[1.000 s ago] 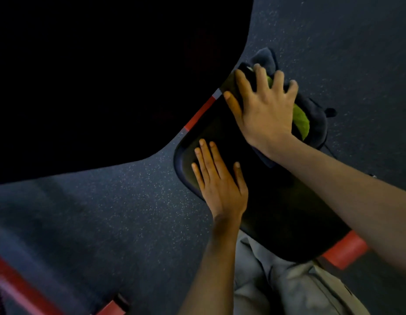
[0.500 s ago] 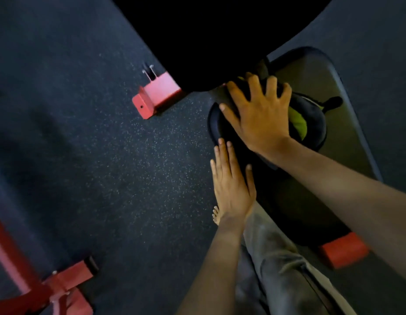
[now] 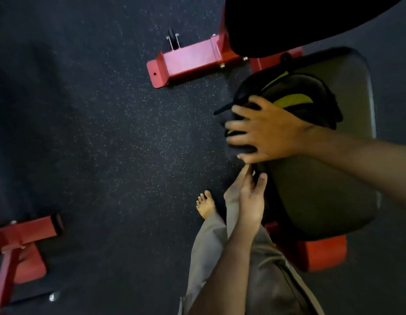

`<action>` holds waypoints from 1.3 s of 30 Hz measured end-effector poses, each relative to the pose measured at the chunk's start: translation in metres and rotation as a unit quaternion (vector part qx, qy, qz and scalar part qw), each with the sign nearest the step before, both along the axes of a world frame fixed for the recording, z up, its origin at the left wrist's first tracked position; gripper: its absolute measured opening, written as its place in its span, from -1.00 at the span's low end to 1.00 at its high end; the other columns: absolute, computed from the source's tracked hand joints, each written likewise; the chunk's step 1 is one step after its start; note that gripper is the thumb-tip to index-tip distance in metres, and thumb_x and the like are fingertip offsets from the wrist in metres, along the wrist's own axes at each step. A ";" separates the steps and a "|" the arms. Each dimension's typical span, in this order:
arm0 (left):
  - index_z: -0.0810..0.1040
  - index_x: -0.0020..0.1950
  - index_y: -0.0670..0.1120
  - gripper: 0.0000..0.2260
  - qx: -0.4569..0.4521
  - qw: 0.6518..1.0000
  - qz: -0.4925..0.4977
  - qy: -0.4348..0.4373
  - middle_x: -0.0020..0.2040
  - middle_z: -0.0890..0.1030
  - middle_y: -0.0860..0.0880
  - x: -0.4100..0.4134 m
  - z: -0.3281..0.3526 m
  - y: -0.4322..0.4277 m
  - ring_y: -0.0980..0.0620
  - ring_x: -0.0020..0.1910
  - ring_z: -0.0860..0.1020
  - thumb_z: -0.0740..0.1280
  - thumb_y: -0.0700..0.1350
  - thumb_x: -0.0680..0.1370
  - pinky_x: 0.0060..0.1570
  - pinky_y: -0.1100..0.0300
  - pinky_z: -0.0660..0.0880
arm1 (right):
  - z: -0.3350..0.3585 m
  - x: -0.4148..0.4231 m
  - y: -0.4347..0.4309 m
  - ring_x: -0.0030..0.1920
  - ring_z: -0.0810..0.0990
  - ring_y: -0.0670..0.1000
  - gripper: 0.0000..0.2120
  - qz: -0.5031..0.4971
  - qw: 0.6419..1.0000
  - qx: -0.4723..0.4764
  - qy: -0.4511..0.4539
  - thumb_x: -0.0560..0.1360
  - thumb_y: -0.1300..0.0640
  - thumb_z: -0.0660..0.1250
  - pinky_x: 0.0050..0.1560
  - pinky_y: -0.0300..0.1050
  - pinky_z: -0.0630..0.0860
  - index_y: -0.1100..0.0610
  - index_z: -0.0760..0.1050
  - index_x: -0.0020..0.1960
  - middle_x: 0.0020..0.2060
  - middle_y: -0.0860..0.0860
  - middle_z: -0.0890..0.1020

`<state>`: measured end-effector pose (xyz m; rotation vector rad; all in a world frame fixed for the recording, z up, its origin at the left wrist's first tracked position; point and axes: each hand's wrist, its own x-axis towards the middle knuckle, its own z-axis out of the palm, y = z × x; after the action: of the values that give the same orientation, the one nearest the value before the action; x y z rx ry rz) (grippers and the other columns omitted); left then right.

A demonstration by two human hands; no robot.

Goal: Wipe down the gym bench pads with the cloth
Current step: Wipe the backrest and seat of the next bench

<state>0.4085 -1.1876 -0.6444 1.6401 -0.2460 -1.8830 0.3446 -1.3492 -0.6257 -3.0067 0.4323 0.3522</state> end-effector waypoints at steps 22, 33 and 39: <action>0.43 0.34 -0.23 -0.66 0.027 0.999 -0.019 -0.022 0.20 0.55 -0.16 0.014 0.000 -0.003 -0.03 0.19 0.53 0.29 -0.18 0.59 0.32 0.01 0.39 | 0.001 0.037 0.023 0.27 0.43 0.24 -0.58 -0.232 0.965 -0.113 0.043 0.46 -0.17 0.13 0.16 0.25 0.40 0.05 0.57 0.10 0.18 0.05 0.56; 0.49 0.25 -0.13 -0.77 0.099 0.994 0.048 0.016 0.08 0.57 -0.06 0.015 0.011 -0.008 -0.07 0.17 0.53 0.21 -0.24 0.60 0.20 0.06 0.44 | -0.007 0.044 0.029 0.32 0.34 0.32 -0.59 -0.362 0.924 -0.124 0.000 0.46 -0.17 0.25 0.13 0.37 0.40 0.00 0.48 0.23 0.41 0.12 0.36; 0.50 0.13 -0.09 -0.69 0.139 0.952 0.255 0.092 0.02 0.59 -0.13 0.052 0.019 -0.021 -0.04 -0.03 0.57 0.08 0.06 0.62 0.01 0.03 0.46 | -0.011 0.000 0.131 0.27 0.24 0.30 -0.56 -0.354 0.927 -0.122 -0.032 0.47 -0.07 0.29 0.15 0.33 0.35 0.03 0.46 0.31 0.46 0.13 0.32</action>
<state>0.4609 -1.2082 -0.6257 1.4987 0.4999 -1.6948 0.3443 -1.2182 -0.6364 -2.7951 1.5784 0.1389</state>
